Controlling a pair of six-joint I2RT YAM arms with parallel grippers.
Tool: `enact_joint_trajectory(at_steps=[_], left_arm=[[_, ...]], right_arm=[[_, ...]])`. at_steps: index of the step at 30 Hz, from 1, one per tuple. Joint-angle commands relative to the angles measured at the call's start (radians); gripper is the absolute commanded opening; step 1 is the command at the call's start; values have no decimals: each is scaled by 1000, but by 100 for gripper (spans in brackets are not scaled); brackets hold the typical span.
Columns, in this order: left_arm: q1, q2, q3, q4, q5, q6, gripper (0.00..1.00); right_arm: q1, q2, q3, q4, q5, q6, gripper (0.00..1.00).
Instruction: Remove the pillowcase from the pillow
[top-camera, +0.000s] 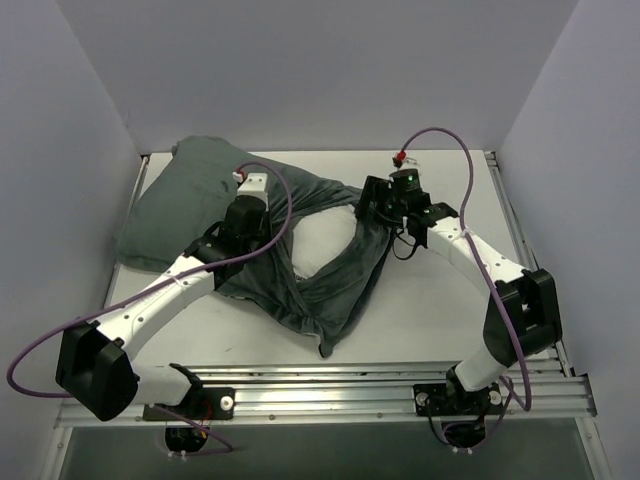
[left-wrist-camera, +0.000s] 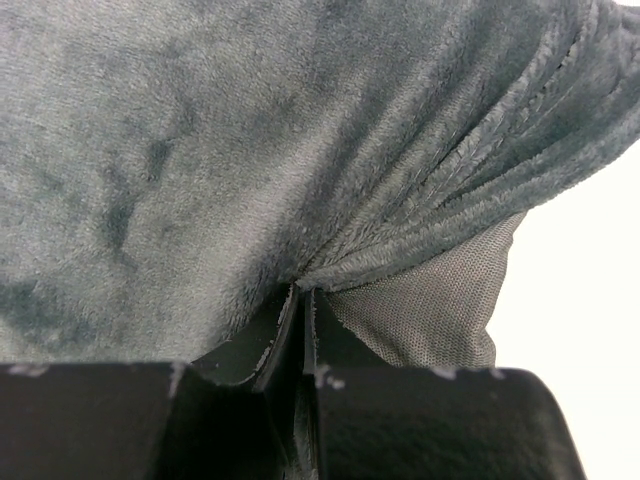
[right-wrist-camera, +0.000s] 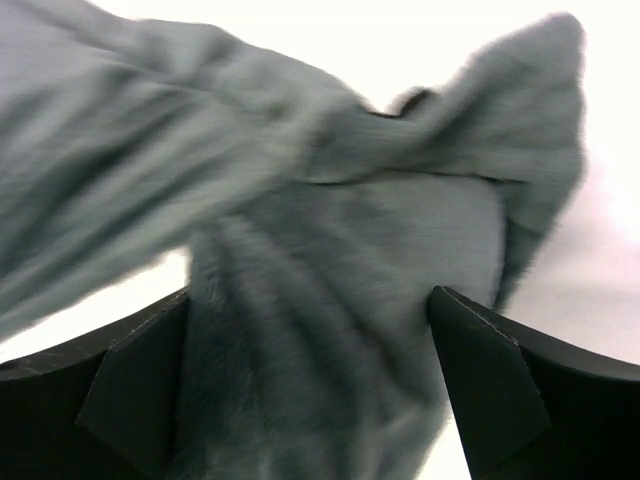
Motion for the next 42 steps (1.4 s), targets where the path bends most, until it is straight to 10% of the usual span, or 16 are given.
enact_joint_trajectory(at_steps=[1,14,18,24,32,42], left_arm=[[20,-7,-23,-151,-87,25,12],[27,-27,-23,-180,-90,29,12],[27,-40,-21,-172,-73,42,14],[23,-72,15,-151,-7,72,22],[-12,-104,130,-135,73,140,60],[-234,-84,279,-172,-12,134,73]], right_arm=[[-69,33,-80,-16,80,1,86],[-230,55,-416,412,-453,81,34],[-151,56,-427,521,-529,113,0],[-78,-13,-421,682,-586,202,0],[-37,-105,-372,742,-604,237,0],[20,-112,-338,754,-586,243,0]])
